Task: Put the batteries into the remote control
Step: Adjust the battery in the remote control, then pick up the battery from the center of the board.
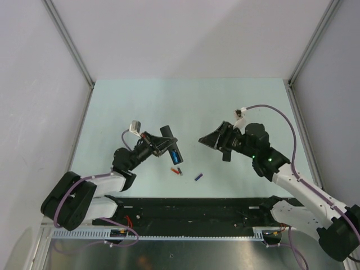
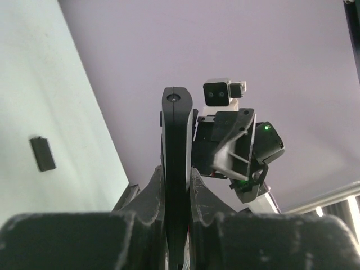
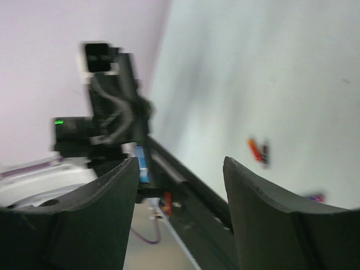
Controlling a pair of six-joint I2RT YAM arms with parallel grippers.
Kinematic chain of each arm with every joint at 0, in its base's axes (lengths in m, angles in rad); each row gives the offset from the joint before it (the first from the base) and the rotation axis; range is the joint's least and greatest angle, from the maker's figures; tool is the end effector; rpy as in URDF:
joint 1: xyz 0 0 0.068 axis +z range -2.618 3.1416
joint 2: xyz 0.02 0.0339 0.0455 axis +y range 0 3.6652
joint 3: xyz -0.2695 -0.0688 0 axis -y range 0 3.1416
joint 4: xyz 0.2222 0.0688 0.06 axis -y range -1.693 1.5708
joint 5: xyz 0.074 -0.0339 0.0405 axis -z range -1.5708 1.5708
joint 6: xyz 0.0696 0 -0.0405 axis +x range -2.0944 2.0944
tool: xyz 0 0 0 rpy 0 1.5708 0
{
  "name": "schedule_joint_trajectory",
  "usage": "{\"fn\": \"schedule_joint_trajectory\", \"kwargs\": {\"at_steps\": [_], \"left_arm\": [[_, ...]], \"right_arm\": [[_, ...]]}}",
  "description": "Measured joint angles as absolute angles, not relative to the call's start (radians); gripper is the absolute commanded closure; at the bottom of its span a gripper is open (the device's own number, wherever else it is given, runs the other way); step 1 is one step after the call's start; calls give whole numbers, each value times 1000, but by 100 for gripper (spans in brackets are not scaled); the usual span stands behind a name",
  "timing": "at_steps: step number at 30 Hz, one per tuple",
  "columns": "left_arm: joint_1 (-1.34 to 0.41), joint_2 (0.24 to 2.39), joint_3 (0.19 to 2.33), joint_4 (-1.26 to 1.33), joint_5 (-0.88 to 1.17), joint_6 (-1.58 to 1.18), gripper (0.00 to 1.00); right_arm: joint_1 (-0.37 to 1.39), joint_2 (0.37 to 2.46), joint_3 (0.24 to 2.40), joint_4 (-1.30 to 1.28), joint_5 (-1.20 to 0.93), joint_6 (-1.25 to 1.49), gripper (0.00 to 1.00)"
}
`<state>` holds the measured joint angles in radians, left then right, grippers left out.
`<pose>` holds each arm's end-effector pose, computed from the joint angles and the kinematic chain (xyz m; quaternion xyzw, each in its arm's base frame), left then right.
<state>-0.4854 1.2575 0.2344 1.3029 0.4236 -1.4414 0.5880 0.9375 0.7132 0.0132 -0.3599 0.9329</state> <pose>0.1954 -0.1354 0.2494 -0.1214 0.5995 -0.7134 0.3419 0.1749 0.1461 0.3107 0.0204 0.7731 0.5272 0.3522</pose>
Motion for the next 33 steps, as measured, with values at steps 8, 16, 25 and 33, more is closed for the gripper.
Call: {"fn": "schedule_joint_trajectory", "kwargs": {"at_steps": [8,16,25,33], "left_arm": [[-398,1075,58,1298,494,-1467,100],[-380,875,48,1299,542,-1477,100],[-373,763,48,1258,555,-1474,100],[-370,712,48,1232,562,-1475,100]], "right_arm": [[816,1174,720,-213,-137,685,39],[930,1442,800,-198,-23,572,47],[1010,1634,958,-165,83,470,57],[1040,1698,1016,-126,89,395,59]]}}
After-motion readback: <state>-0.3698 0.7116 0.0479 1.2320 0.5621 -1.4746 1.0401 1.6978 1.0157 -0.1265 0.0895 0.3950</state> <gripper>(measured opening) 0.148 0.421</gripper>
